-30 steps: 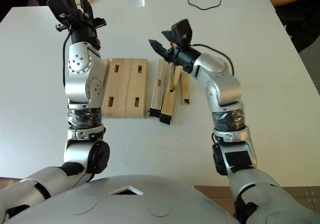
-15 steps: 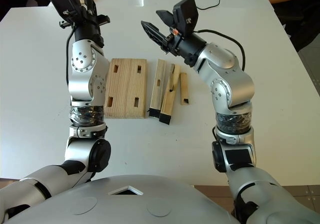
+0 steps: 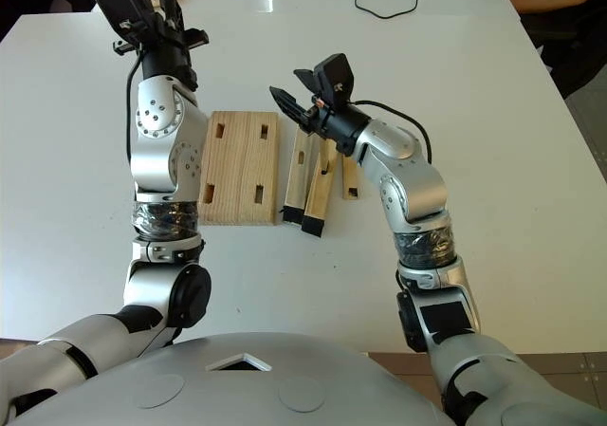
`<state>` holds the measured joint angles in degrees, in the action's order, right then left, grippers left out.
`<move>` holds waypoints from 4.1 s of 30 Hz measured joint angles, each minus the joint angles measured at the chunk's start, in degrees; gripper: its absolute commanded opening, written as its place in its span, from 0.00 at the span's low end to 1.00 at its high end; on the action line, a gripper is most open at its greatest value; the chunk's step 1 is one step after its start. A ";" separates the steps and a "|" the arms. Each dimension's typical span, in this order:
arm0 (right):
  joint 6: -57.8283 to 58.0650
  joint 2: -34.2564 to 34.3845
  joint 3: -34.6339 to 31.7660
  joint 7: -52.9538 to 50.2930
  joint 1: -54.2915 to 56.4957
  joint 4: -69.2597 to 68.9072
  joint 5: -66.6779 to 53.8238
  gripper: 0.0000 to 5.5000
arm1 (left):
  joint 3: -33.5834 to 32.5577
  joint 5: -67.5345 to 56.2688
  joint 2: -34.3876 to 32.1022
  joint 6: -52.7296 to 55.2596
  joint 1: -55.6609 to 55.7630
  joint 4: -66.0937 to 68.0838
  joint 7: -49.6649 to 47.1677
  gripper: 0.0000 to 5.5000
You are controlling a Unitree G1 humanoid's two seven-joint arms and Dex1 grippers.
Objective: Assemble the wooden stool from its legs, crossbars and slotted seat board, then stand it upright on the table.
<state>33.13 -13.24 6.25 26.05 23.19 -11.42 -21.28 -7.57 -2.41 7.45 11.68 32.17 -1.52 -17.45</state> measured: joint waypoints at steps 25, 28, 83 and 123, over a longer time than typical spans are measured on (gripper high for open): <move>33.53 -14.07 3.93 -13.33 -24.22 -27.96 -7.54 0.64 | 4.50 -0.38 0.07 9.89 -12.41 -27.22 -16.19 0.26; 33.09 -11.30 5.48 -16.83 -26.83 -27.56 -4.95 0.64 | 4.09 -2.08 0.05 10.24 -12.53 -24.78 -15.72 0.26; 23.17 -6.60 10.17 -13.69 -18.03 -12.08 12.26 0.38 | 3.20 -5.53 -0.02 10.27 -12.74 -24.84 -17.16 0.26; 34.71 -23.08 -8.50 49.79 26.57 23.33 -25.65 0.38 | -3.60 -90.10 -17.70 24.30 -19.80 -30.88 20.44 0.59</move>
<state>67.85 -36.31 -2.25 75.84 49.76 11.91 -46.93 -11.17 -92.51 -10.24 35.98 12.38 -32.40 2.98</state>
